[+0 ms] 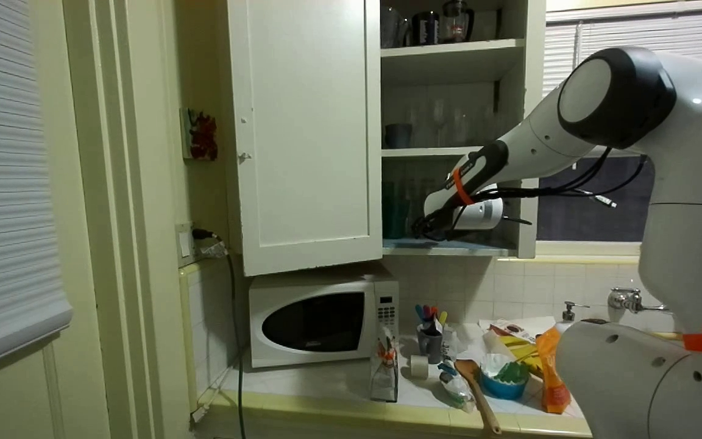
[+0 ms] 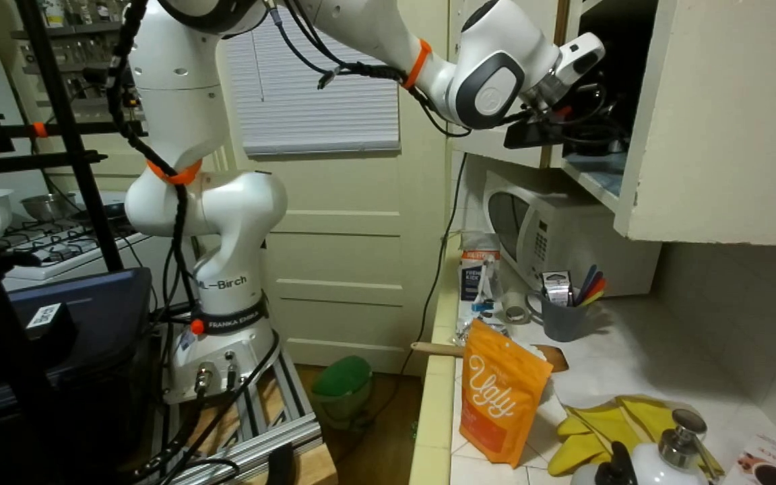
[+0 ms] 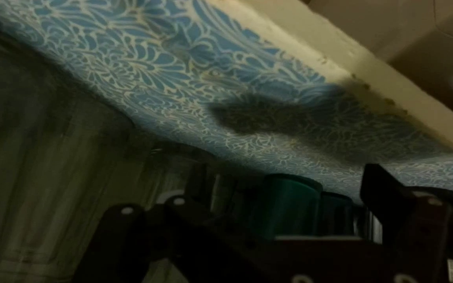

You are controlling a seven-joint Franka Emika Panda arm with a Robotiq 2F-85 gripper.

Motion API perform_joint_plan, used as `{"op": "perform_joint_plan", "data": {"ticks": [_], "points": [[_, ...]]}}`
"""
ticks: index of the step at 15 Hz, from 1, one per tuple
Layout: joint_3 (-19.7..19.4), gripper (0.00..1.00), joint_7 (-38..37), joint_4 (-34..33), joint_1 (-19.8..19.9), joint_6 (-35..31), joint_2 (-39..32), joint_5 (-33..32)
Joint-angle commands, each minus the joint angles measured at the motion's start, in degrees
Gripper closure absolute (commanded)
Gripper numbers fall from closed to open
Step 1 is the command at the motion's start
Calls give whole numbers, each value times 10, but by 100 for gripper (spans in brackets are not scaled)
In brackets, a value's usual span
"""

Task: Put the blue cup on the counter

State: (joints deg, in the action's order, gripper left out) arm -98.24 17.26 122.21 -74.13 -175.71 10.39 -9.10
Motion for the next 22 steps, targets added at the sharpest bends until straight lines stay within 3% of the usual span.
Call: {"op": "perform_joint_plan", "data": {"ticks": [1, 6, 12, 13, 15, 19, 22], "points": [[-87, 0, -1, -39, -87, 38, 10, -18], [-194, 0, -42, -75, -208, 42, 31, -46], [-306, 0, -166, -110, -328, 43, 63, -35], [-269, 0, -126, -83, -290, 25, 42, -25], [-292, 0, -146, -91, -312, 25, 50, -25], [-304, 0, -151, -110, -334, 31, 63, -36], [-340, 0, -164, -125, -366, 35, 65, -53]]}}
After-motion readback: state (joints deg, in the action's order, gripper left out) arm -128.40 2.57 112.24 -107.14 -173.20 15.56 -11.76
